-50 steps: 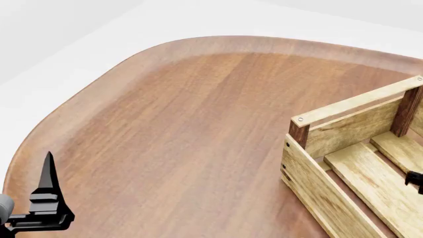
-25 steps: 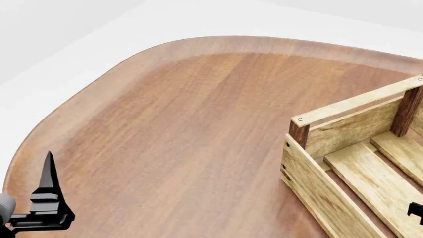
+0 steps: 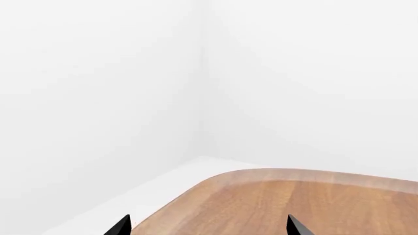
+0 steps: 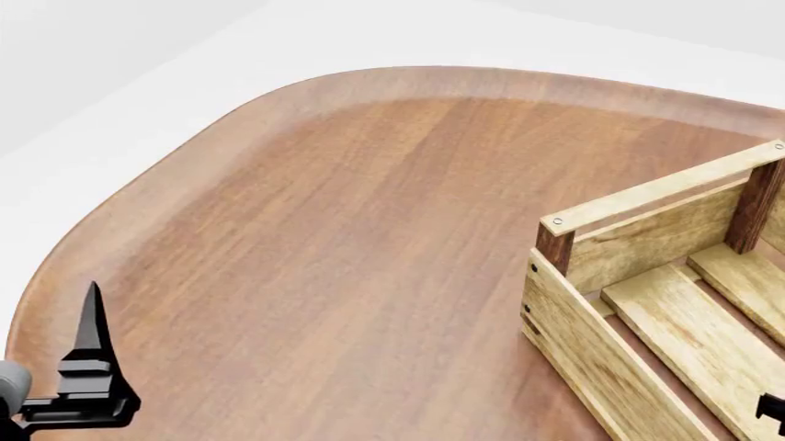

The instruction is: Pick up the salad dressing and put it in the tray.

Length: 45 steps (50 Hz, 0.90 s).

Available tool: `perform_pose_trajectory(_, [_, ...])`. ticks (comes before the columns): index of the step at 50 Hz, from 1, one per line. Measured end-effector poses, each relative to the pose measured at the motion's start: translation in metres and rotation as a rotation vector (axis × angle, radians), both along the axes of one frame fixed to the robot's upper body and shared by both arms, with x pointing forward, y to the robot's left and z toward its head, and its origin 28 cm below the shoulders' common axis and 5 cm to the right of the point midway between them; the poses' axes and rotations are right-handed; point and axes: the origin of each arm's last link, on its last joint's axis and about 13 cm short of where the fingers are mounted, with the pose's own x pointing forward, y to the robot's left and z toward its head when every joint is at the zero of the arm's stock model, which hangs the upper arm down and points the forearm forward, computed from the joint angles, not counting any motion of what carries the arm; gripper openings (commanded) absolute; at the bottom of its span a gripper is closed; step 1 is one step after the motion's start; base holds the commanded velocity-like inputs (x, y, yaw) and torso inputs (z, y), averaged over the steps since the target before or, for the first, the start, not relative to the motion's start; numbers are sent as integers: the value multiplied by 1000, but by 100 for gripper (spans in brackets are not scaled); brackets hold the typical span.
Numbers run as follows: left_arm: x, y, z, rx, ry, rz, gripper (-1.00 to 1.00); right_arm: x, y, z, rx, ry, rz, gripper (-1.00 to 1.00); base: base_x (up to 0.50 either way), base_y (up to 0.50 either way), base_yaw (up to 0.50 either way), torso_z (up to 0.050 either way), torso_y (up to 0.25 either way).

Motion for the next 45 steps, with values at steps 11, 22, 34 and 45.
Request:
perform_pose_trajectory(11, [0,0,0,1,0,0,100,-2,0,-2,-4,2,-3,100,0,0,0,0,0])
perform_pose_trajectory(22, [0,0,0,1,-1,-1,100,-7,-1,-9,1,22,-17,100,0,0,0,0,0])
perform_pose_trajectory(34, [0,0,0,0,-2,0,100,-9,-3,-9,-5,28,-20,100,0,0,0,0,0])
perform_pose_trajectory(45, [0,0,1,-1,-3,0,100,-8,-3,-7,-25,23,-8,100,0,0,0,0,0])
